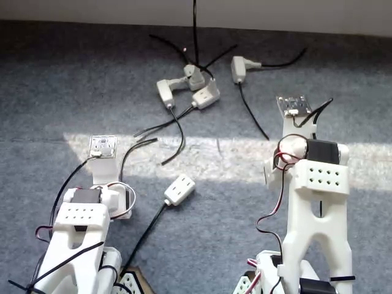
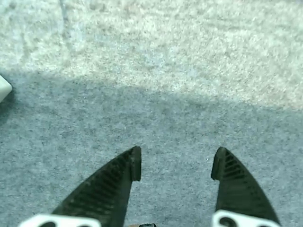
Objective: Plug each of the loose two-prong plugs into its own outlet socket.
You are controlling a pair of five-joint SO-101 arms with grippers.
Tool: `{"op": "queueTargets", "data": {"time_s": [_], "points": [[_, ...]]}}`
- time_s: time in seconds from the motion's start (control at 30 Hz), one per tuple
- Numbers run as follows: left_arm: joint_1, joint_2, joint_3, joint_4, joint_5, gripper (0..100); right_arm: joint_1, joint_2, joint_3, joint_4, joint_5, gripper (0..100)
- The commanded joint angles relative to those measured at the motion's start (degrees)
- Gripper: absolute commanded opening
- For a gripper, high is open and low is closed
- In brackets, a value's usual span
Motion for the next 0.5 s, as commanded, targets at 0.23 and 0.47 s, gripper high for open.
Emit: {"op": "queueTargets", "data": {"time_s": [0.23,0.47], "points": [[5.32,-0.13,-0.22,0.53,0.35,16,0.22,-0.4,-0.31,-0.13,0.53,24.5],[5.49,-0.13,-0.31,-2.99,0.35,6,0.22,-0.31,-0.22,-0.13,0.62,24.5]]}}
